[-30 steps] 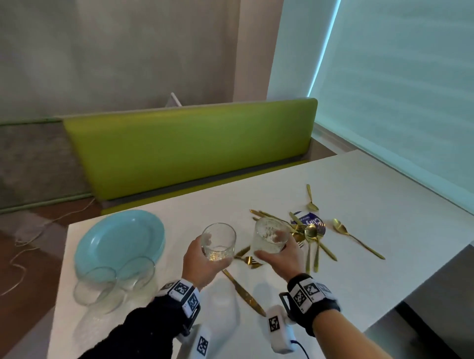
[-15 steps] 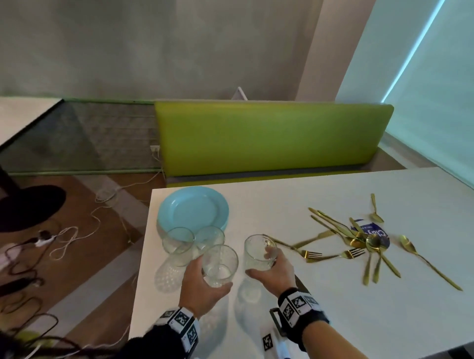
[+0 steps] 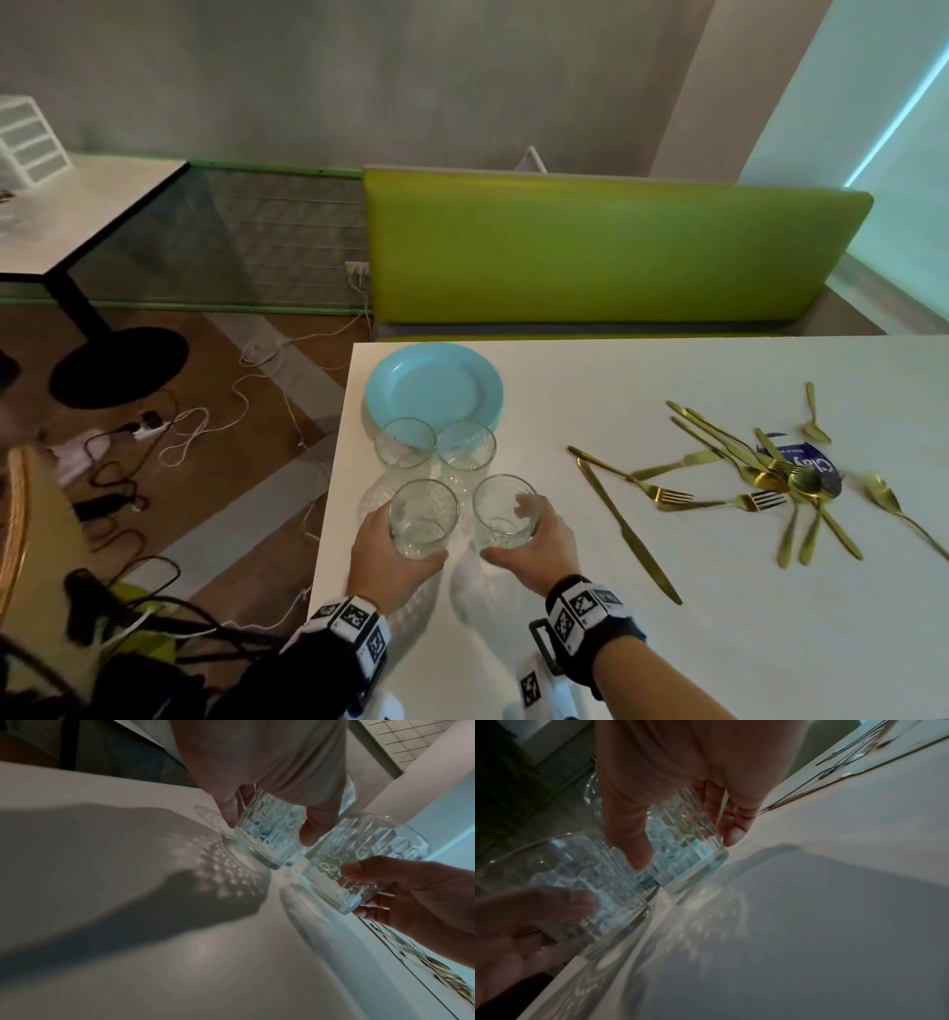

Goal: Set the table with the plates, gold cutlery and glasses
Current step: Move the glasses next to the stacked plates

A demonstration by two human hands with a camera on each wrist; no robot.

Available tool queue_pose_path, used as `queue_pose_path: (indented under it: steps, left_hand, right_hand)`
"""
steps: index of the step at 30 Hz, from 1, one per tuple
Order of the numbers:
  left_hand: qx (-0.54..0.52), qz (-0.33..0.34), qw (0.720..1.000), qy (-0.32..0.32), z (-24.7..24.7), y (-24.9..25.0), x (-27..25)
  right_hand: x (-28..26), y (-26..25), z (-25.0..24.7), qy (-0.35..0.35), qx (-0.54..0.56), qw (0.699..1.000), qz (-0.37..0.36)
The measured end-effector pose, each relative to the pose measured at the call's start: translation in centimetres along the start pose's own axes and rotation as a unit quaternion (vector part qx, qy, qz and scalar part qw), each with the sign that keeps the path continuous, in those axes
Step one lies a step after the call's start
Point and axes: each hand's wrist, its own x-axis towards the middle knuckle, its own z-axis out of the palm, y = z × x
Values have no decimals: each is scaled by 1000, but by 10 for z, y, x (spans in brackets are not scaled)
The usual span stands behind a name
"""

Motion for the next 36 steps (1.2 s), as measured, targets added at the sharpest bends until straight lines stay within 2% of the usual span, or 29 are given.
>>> queue_pose_path:
  steps: [8, 14, 20, 24, 36]
  left_hand:
    - [15, -17, 1000, -9, -2, -1, 7]
    - [-16, -27, 999, -6, 2, 3, 7]
    - [-58, -43, 996, 43, 10, 3, 11]
    - [-48, -31, 996, 62, 15, 2, 13]
    - [-53, -34, 997, 35, 16, 5, 17]
  right_hand:
    - [-2, -6, 11, -18, -8, 1000, -6]
    - [2, -5, 15, -18, 4, 1000, 8]
    - [8, -9, 9, -23, 1, 1000, 19]
    - [10, -9, 6, -28, 3, 999, 26]
    - [13, -10, 2, -33, 10, 999, 33]
